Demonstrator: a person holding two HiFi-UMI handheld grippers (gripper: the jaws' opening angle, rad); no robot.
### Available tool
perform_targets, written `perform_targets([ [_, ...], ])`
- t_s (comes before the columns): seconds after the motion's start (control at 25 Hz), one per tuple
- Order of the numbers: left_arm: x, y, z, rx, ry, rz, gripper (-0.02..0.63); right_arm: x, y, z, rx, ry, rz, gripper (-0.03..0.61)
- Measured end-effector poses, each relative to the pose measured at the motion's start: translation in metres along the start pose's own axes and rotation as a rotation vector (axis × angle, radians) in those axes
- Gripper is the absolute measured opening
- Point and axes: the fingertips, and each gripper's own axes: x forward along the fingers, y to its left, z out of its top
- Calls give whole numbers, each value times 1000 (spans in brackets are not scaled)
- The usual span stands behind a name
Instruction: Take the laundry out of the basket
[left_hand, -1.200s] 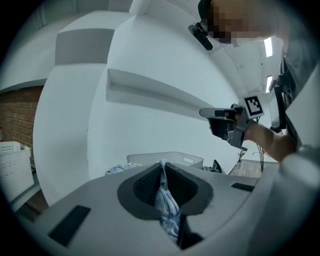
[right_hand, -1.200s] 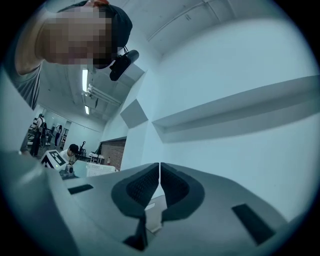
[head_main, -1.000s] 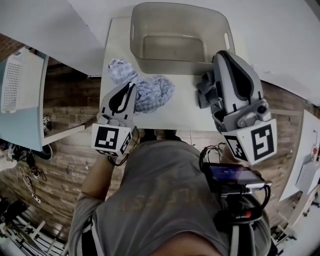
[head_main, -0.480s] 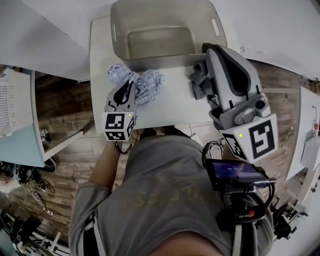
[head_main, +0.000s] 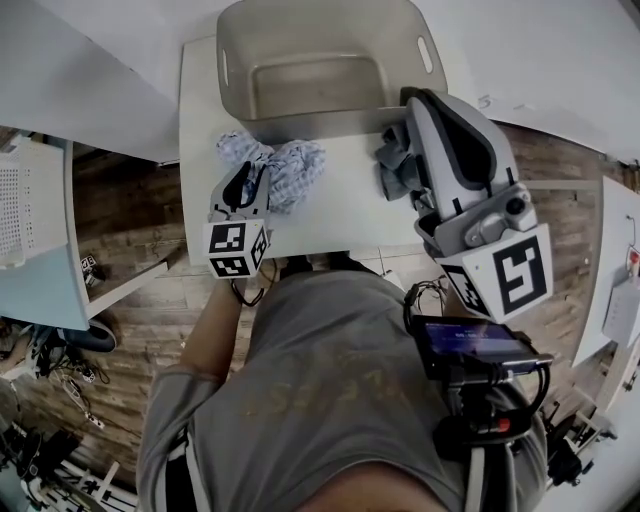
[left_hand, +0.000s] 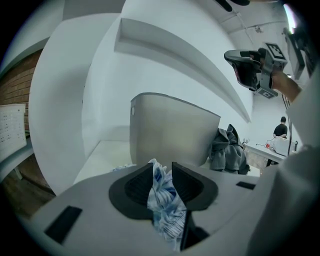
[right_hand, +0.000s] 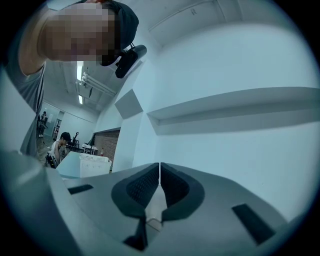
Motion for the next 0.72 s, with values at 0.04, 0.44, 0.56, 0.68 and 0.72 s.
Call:
perform_targets([
  [0.04,-3,1,1,2,-3,7,121,1,1,-1,3,-3,5,14],
  [0.44,-51,-22,72,-70,-165,26,67,-8,5,-14,66,-24,36,14],
  [0.56,-61,-31,109,-42,-246,22,35,-4,11,-22,84,-26,57,14],
  [0.68,-71,-44,144,-13,-315,7,18,-3,15,-24,97,-35,73,14],
  [0.72,-73,-50,154,-4,-333,-1,11,-3,16,-24,100,-39,78,14],
])
